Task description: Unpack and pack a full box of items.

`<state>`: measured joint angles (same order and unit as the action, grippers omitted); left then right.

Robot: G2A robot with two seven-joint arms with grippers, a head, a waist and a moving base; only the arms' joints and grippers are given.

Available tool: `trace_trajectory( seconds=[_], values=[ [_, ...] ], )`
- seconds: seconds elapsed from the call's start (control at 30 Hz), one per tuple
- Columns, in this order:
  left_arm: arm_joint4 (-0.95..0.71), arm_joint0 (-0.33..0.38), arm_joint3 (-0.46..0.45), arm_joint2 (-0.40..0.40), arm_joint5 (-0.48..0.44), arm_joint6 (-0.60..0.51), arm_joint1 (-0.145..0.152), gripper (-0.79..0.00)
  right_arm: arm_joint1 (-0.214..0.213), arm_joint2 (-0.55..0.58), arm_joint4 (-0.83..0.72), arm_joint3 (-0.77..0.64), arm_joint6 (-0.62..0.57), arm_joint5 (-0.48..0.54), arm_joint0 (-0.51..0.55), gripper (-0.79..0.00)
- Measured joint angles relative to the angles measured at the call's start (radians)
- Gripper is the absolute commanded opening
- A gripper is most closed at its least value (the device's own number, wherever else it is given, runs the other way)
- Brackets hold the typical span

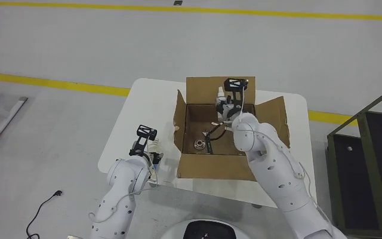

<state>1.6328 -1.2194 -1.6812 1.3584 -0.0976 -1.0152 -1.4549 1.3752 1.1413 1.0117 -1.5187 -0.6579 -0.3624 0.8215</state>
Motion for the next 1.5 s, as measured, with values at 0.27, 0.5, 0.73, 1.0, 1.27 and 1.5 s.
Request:
trace_trajectory(
  seconds=[0.27, 0.5, 0.73, 1.0, 1.27, 1.5],
  values=[
    [0.000, 0.000, 0.000, 0.000, 0.000, 0.000, 0.000, 0.000, -0.023, 0.204, -0.050, -0.241, 0.031, -0.033, 0.090, -0.785],
    [0.000, 0.000, 0.000, 0.000, 0.000, 0.000, 0.000, 0.000, -0.038, 0.365, -0.080, -0.414, 0.062, -0.045, 0.190, -0.785],
    [0.000, 0.000, 0.000, 0.000, 0.000, 0.000, 0.000, 0.000, -0.055, 0.488, 0.011, -0.539, 0.003, -0.060, 0.286, -0.785],
    [0.000, 0.000, 0.000, 0.000, 0.000, 0.000, 0.000, 0.000, -0.072, 0.605, 0.109, -0.619, -0.123, -0.067, 0.394, -0.785],
    [0.000, 0.000, 0.000, 0.000, 0.000, 0.000, 0.000, 0.000, -0.081, 0.684, 0.168, -0.677, -0.257, -0.052, 0.523, -0.785],
    [0.000, 0.000, 0.000, 0.000, 0.000, 0.000, 0.000, 0.000, -0.090, 0.748, 0.198, -0.711, -0.400, 0.013, 0.637, -0.785]
  ],
)
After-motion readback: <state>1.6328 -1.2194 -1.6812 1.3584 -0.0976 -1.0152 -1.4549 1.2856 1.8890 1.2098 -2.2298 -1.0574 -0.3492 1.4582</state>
